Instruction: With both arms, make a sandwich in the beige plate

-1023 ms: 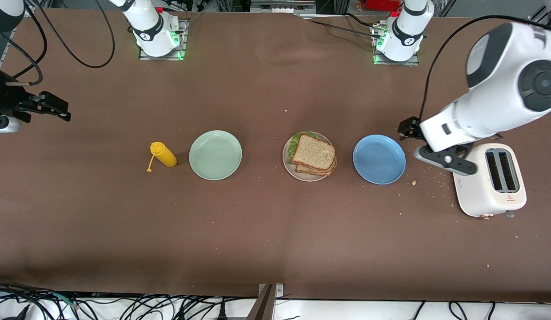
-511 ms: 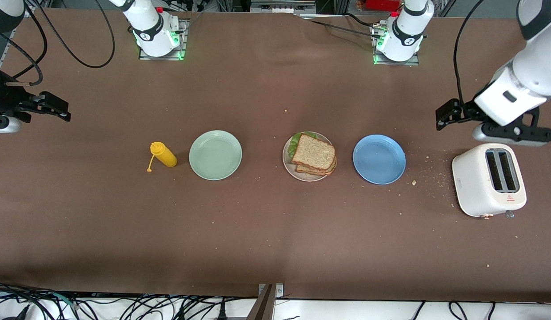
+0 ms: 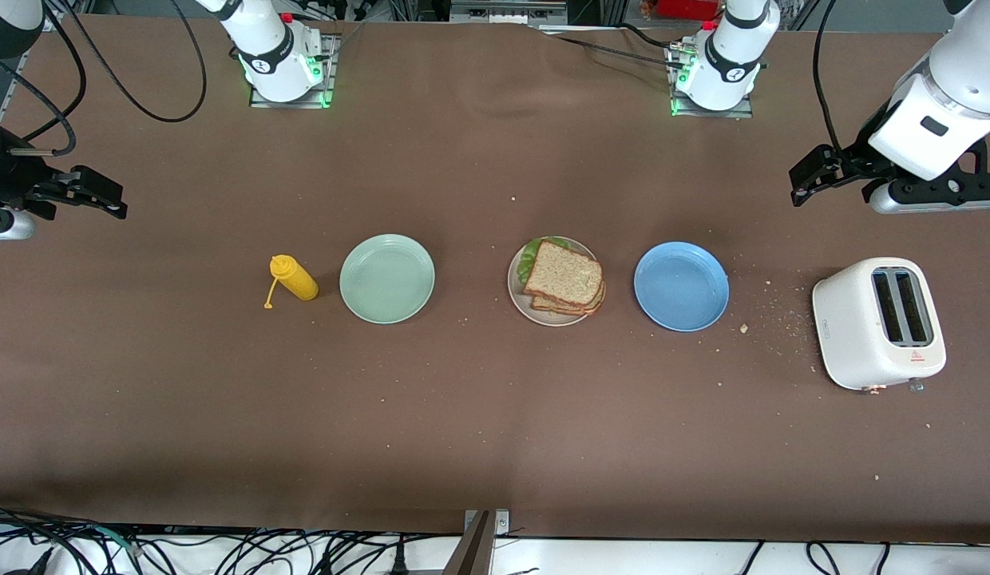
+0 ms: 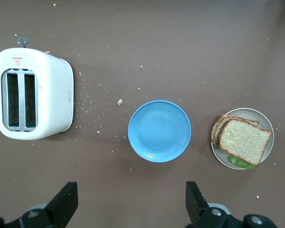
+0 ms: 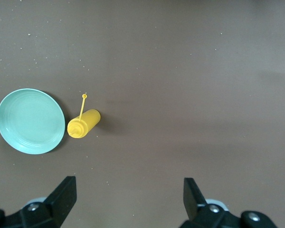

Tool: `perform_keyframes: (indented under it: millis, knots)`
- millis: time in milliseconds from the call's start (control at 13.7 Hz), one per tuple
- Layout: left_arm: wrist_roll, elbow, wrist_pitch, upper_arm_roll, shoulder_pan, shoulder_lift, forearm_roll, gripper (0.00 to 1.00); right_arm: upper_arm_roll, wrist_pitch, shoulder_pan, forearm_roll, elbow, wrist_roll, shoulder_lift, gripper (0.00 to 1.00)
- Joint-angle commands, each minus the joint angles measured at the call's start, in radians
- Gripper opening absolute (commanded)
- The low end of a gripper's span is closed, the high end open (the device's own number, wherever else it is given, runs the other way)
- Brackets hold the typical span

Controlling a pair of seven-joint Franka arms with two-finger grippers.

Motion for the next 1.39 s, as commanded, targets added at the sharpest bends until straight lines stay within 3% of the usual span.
perform_keyframes:
  millis: [0,511,1315]
  knots:
    - [0.012,-0.038,0.007,0.031,-0.027,-0.046,-0.014,1.00,0.000,-0.002,-0.002,0.011,-0.005,0.015,-0.010,1.00]
    - [0.011,-0.025,-0.036,0.097,-0.036,-0.048,-0.079,1.00,0.000,-0.002,-0.002,0.011,-0.006,0.012,-0.009,1.00]
    - [0.018,-0.023,-0.082,0.091,-0.029,-0.031,-0.063,1.00,0.000,0.001,-0.002,0.011,-0.006,0.012,-0.009,1.00]
